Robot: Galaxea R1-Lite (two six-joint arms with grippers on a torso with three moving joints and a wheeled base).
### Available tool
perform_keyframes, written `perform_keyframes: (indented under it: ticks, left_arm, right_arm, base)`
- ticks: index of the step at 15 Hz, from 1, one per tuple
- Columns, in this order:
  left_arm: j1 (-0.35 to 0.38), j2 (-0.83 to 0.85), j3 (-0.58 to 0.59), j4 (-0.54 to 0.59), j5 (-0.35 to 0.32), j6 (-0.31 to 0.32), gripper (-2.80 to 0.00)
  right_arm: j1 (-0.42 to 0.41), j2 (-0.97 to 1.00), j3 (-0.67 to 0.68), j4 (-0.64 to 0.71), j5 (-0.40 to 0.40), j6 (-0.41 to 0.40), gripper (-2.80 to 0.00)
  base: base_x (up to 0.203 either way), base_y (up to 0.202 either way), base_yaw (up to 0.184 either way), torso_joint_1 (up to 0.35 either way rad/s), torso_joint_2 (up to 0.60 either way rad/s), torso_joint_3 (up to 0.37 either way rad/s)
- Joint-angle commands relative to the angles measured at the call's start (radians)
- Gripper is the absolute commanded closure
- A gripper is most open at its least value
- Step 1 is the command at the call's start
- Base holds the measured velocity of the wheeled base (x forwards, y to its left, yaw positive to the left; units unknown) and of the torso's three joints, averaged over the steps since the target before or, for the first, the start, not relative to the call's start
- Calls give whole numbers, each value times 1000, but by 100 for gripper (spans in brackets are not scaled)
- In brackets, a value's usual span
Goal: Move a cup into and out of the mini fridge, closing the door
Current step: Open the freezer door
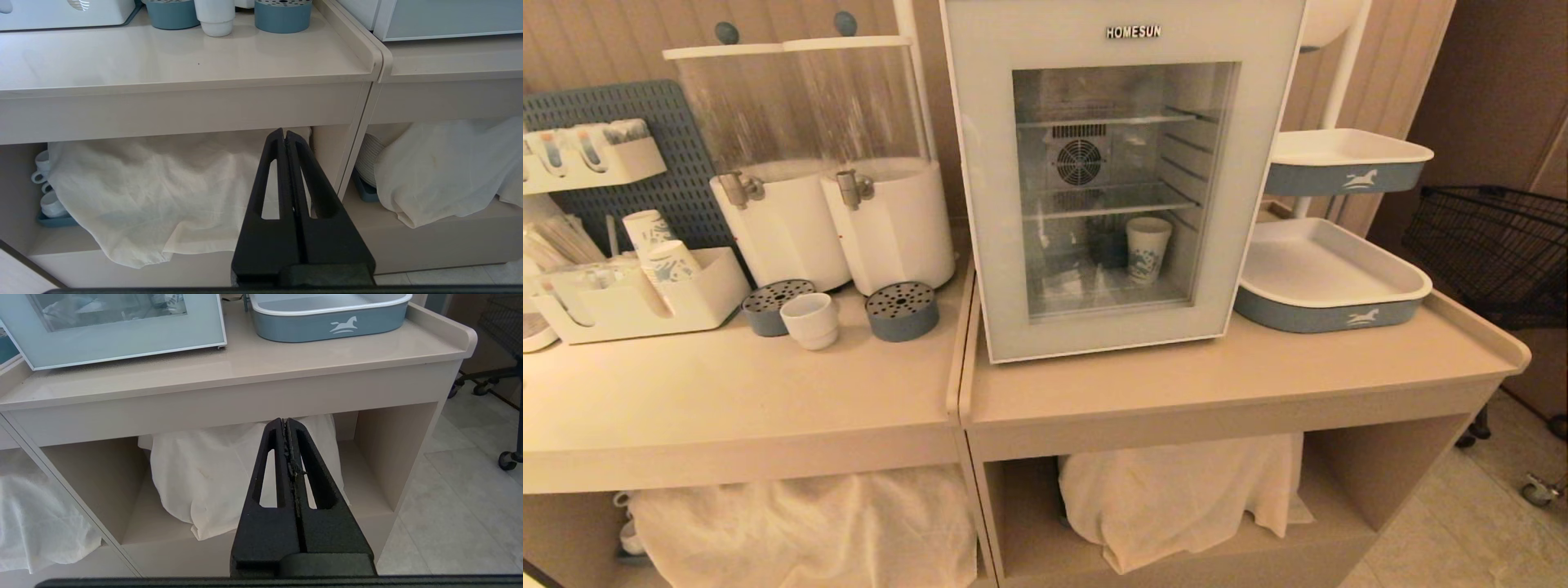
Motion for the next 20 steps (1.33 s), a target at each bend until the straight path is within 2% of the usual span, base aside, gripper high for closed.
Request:
perform_keyframes:
  ticks: [1, 20]
  left_arm:
    - [0, 1, 0, 0, 0, -1, 0]
    - [-1, 0, -1, 0, 0, -2, 0]
  right_arm:
    - [0, 0, 0, 0, 0, 0, 0]
    - [0, 0, 0, 0, 0, 0, 0]
  base:
    - [0, 0, 0, 0, 0, 0]
    - [0, 0, 0, 0, 0, 0]
